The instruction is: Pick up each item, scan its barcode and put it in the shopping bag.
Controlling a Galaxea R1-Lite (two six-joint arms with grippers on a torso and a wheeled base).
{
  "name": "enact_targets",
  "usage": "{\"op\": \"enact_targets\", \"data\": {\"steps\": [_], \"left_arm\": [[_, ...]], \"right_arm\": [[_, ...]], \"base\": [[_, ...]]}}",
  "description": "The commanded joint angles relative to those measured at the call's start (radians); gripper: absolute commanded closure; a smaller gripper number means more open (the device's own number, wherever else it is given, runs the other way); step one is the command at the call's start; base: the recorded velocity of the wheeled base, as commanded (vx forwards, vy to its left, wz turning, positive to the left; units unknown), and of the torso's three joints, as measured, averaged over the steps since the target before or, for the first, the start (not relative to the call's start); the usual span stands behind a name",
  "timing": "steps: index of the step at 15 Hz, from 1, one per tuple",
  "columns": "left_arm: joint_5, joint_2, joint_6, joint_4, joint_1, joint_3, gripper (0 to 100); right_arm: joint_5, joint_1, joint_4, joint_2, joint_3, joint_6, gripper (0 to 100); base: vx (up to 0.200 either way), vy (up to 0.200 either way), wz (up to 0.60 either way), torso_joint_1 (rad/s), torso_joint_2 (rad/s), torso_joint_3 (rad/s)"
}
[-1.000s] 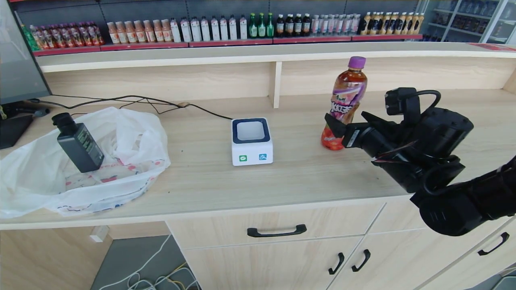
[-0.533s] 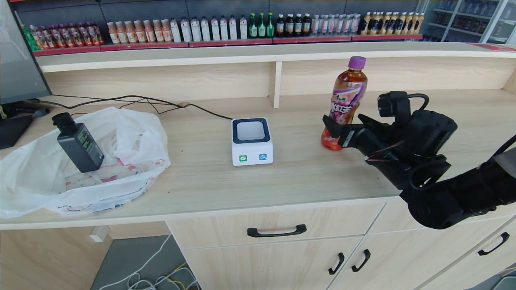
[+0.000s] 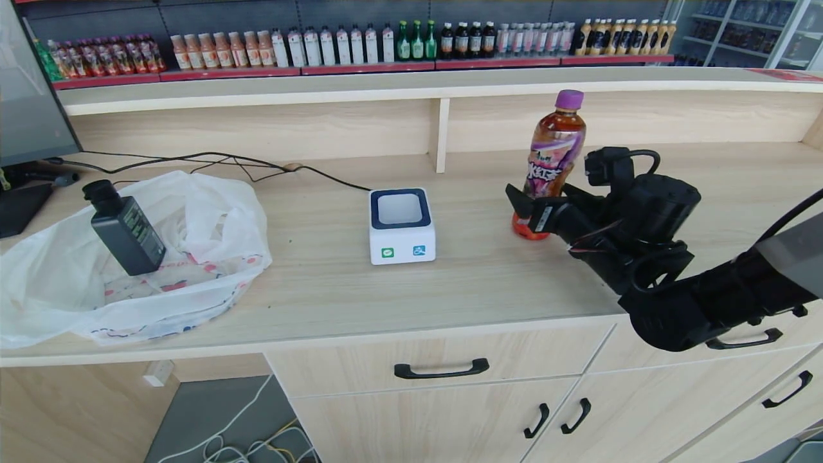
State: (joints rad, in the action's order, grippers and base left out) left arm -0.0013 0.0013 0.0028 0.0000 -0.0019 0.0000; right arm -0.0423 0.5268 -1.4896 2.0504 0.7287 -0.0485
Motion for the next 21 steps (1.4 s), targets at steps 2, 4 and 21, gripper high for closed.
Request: {"op": "enact_targets", "data": {"steps": [2, 4, 21], "left_arm": [[0.0, 0.0, 0.0, 0.0, 0.0, 0.0, 0], [0.0, 0.0, 0.0, 0.0, 0.0, 0.0, 0], [0.0, 0.0, -0.001, 0.0, 0.0, 0.0, 0]], "right_arm": [[-0.001, 0.001, 0.002, -0.006, -0.005, 0.002, 100], [-0.001, 0.001, 0.002, 0.001, -0.005, 0.004, 100], [0.038, -0.001, -0.001, -0.012, -0.026, 0.042, 0]], "base": [[0.0, 0.0, 0.0, 0.0, 0.0, 0.0], [0.0, 0.0, 0.0, 0.0, 0.0, 0.0], [0.0, 0.0, 0.0, 0.0, 0.0, 0.0]]}}
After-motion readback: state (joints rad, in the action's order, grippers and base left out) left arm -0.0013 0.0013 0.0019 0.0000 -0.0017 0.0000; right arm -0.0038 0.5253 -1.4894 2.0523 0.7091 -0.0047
